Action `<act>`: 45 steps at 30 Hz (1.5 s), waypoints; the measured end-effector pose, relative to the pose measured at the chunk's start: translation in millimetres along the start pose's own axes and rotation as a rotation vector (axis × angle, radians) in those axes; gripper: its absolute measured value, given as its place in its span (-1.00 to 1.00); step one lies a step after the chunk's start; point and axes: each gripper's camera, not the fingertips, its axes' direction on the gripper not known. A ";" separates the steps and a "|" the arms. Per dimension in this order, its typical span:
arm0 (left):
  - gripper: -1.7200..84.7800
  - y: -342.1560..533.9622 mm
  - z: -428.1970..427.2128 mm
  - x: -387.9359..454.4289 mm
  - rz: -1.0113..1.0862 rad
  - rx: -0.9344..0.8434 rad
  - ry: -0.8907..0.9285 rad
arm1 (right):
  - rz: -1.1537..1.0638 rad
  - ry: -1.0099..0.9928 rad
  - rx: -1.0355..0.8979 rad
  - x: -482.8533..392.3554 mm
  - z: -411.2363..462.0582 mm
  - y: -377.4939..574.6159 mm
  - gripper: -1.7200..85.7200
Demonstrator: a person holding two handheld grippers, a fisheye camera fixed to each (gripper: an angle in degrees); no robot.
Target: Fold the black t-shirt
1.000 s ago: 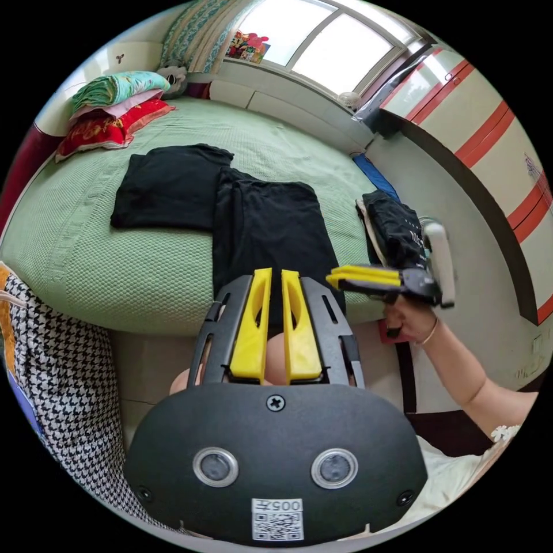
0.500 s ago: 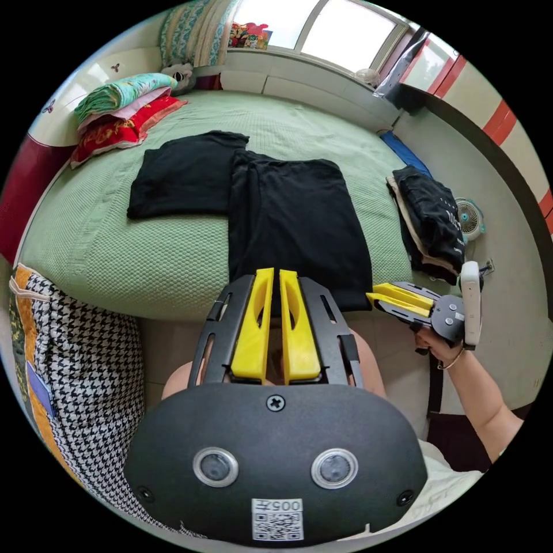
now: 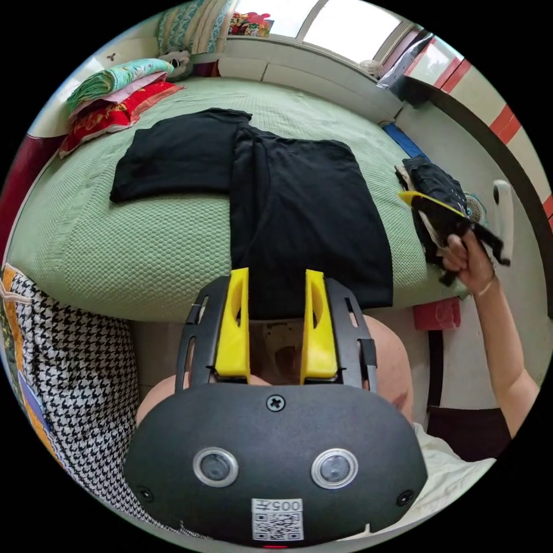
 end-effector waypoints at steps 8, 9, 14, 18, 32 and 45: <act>-0.54 -5.9 32.9 25.3 0.059 -0.044 -0.049 | 0.138 -0.068 -0.068 50.5 58.6 -39.7 -0.64; -0.54 -6.7 35.5 28.9 0.056 -0.047 -0.059 | 0.147 -0.057 -0.110 54.1 69.1 -40.5 -0.63; -0.58 -17.4 39.8 36.9 0.001 -0.081 -0.062 | 0.091 0.003 -0.099 44.0 76.6 -28.9 -0.68; -0.67 -26.1 40.1 56.0 0.047 -0.104 -0.064 | 0.080 0.019 -0.089 33.8 68.1 -19.0 -0.78; -0.82 -36.5 -7.9 115.1 0.063 -0.022 0.041 | -0.061 0.062 0.046 -12.4 -62.5 -14.7 -0.97; -0.82 -40.4 -114.6 253.9 0.269 0.200 0.105 | -0.078 0.208 0.233 5.6 -247.0 4.2 -0.97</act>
